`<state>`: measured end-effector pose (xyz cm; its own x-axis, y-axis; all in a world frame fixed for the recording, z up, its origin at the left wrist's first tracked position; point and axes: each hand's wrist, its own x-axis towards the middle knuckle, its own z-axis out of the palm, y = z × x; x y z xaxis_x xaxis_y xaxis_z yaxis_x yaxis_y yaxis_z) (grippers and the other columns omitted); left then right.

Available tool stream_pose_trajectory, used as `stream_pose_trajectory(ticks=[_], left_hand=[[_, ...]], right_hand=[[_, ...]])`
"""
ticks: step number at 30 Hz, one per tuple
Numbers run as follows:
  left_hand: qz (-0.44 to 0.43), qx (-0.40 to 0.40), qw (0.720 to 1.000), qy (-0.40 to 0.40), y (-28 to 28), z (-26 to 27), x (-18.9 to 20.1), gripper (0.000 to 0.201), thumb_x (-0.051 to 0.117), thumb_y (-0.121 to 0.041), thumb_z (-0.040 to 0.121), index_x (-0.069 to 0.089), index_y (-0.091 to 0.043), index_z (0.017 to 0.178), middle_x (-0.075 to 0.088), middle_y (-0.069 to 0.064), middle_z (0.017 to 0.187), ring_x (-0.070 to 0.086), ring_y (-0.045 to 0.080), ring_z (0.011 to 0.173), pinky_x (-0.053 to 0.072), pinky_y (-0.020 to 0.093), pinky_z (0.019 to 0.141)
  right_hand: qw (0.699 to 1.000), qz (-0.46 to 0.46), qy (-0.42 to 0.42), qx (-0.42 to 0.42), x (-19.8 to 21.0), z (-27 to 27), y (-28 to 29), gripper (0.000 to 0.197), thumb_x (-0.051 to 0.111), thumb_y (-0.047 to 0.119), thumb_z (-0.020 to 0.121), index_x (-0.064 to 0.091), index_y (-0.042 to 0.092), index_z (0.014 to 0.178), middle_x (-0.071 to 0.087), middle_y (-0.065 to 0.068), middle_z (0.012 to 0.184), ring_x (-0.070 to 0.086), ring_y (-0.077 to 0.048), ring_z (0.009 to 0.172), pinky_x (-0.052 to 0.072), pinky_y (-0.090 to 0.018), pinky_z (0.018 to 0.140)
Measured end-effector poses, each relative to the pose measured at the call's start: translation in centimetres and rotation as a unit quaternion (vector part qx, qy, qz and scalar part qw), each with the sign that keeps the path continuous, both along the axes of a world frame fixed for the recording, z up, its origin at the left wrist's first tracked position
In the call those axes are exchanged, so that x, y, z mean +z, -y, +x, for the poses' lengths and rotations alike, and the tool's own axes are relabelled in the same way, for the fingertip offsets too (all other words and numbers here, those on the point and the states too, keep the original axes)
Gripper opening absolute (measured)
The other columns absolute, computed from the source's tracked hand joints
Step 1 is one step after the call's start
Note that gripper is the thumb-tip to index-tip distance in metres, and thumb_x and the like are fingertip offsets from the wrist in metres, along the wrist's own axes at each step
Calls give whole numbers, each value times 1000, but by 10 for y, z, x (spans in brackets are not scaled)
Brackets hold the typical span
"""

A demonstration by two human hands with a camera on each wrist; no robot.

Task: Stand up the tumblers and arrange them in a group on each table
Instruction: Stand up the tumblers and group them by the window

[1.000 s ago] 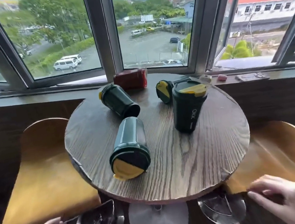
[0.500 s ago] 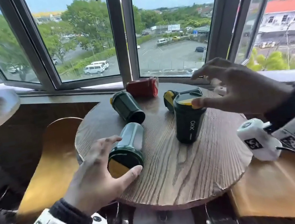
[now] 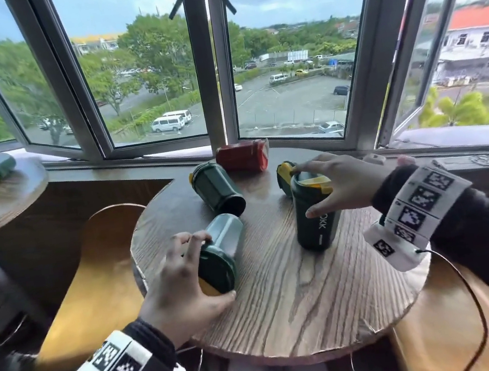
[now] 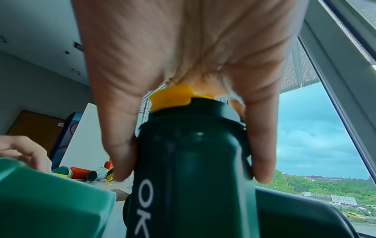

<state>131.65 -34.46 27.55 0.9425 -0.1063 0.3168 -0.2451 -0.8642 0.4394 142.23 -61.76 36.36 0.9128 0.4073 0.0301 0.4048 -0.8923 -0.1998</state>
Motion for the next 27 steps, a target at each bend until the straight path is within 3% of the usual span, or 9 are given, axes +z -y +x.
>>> stream_pose_trajectory(ticks=[2,4,6,9,13,17,22,25,27], left_hand=[[-17,-9,1000,17,-3,5,9,82,84,-43,50,43,-29,119,44,-7,115,44,5,101,40,12,85],[-29,-9,999,26,-3,11,23,84,83,-48,47,46,-28,121,48,-11,112,36,-6,97,31,0,80],[-55,-8,998,27,0,17,37,87,74,-57,43,45,-31,120,51,-13,109,42,-3,96,32,3,78],[-94,5,995,18,8,27,50,85,66,-60,37,45,-32,115,58,-9,104,54,9,95,40,20,80],[-69,10,998,8,25,39,60,91,65,-63,35,48,-29,118,59,-8,106,53,10,94,36,12,70],[-27,19,999,-16,40,49,63,82,77,-53,50,49,-30,123,60,-6,107,50,9,87,32,10,61],[-40,12,999,-9,45,68,56,97,66,-66,40,48,-28,128,60,2,118,55,17,102,44,25,85],[-66,13,998,3,47,74,51,103,54,-72,38,47,-25,130,58,4,119,54,17,103,42,24,85],[-89,8,996,8,47,74,45,98,58,-69,44,45,-24,130,57,5,120,49,13,98,37,22,82]], right_hand=[[1000,15,3,0,-1,0,1,86,77,44,69,34,27,142,45,-3,136,45,-21,122,36,-29,100],[1000,24,8,3,-3,-1,2,85,77,43,69,35,27,141,46,-3,135,45,-20,122,36,-30,100],[1000,28,13,4,-3,-1,2,84,77,42,69,36,27,141,46,-3,135,44,-20,122,36,-30,101],[999,42,12,4,-5,-2,3,83,77,42,68,37,29,140,45,-2,137,43,-19,124,34,-28,102],[998,63,16,1,-7,-3,4,82,78,40,68,39,31,140,45,-1,137,42,-18,125,34,-28,103],[998,65,22,4,-8,-6,4,80,76,39,70,37,31,140,43,-1,140,39,-18,128,32,-28,103],[997,68,28,3,-9,-8,5,80,75,39,72,35,33,141,41,0,142,37,-16,128,26,-19,94],[997,71,28,1,-9,-9,6,82,75,39,73,33,31,142,41,1,141,38,-14,126,26,-16,90],[997,76,30,-6,-10,-10,7,86,75,39,72,31,24,144,42,0,140,40,-14,122,27,-15,88]])
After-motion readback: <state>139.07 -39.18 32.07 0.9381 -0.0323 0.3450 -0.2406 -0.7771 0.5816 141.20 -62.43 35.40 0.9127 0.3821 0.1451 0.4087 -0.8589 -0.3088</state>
